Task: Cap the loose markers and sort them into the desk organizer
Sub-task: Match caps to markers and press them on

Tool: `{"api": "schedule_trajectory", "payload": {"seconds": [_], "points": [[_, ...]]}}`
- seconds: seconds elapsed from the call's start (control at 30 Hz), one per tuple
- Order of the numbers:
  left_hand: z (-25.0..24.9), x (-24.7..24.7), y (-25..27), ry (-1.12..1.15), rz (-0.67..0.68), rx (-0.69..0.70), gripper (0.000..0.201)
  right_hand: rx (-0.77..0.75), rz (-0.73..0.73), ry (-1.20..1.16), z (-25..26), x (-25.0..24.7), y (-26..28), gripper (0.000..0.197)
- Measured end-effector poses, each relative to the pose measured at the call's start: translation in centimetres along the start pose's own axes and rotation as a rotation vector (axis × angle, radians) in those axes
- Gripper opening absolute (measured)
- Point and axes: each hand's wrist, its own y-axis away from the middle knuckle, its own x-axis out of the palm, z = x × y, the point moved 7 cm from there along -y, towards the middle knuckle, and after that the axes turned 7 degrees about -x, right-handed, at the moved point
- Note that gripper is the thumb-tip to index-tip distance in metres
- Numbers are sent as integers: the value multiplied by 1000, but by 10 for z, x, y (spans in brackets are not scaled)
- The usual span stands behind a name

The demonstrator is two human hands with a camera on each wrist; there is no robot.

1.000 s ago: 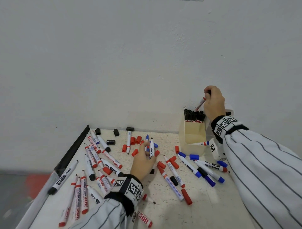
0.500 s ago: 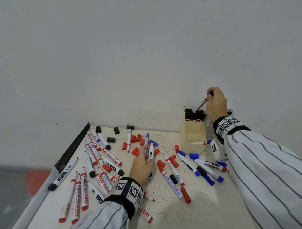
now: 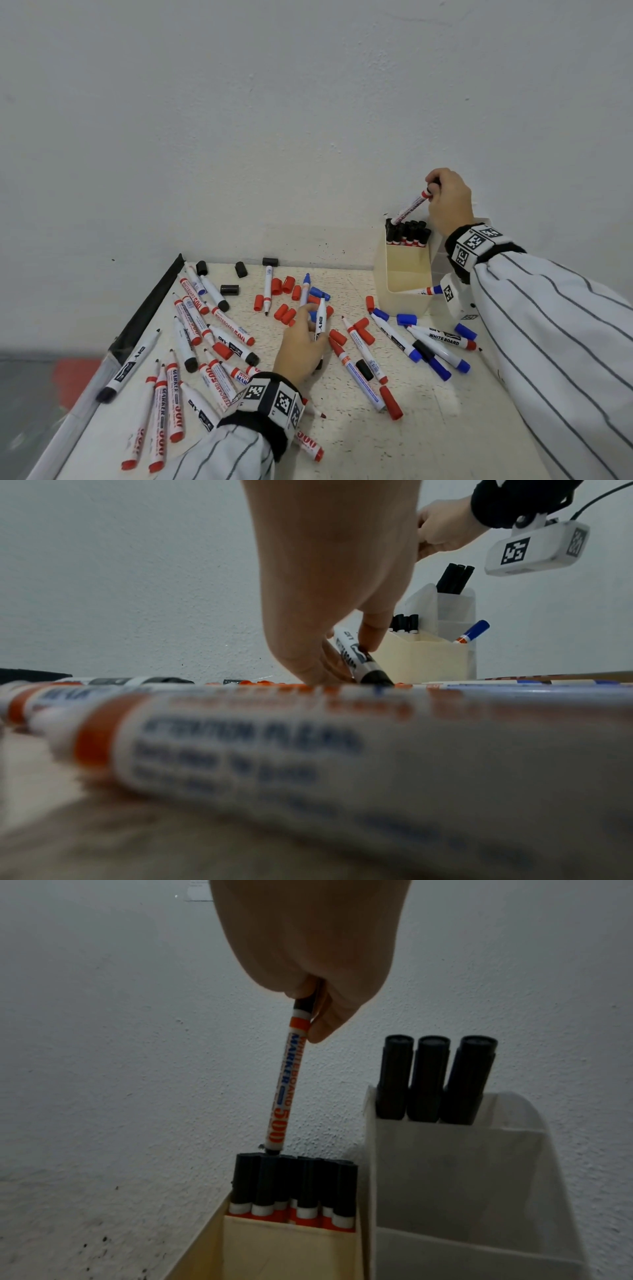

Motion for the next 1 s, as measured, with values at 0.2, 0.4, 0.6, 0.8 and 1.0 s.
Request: {"api": "schedule_trajectory", "payload": {"seconds": [0.2, 0.4, 0.6, 0.8, 1.0], "points": [[1, -1, -1, 11, -2, -14, 41, -81, 68, 2, 15, 13, 0, 25], [2, 1, -1, 32, 11, -32, 43, -61, 38, 73, 15, 11, -1, 31], [3, 2, -2, 30, 18, -35, 39, -124, -40, 199, 9, -5, 5, 41], [1, 2, 0, 64, 25, -18, 38, -16, 98, 120, -8, 10, 5, 27], [0, 1, 0, 70, 29, -31, 39, 23, 62, 111, -5, 5, 2, 33]]}}
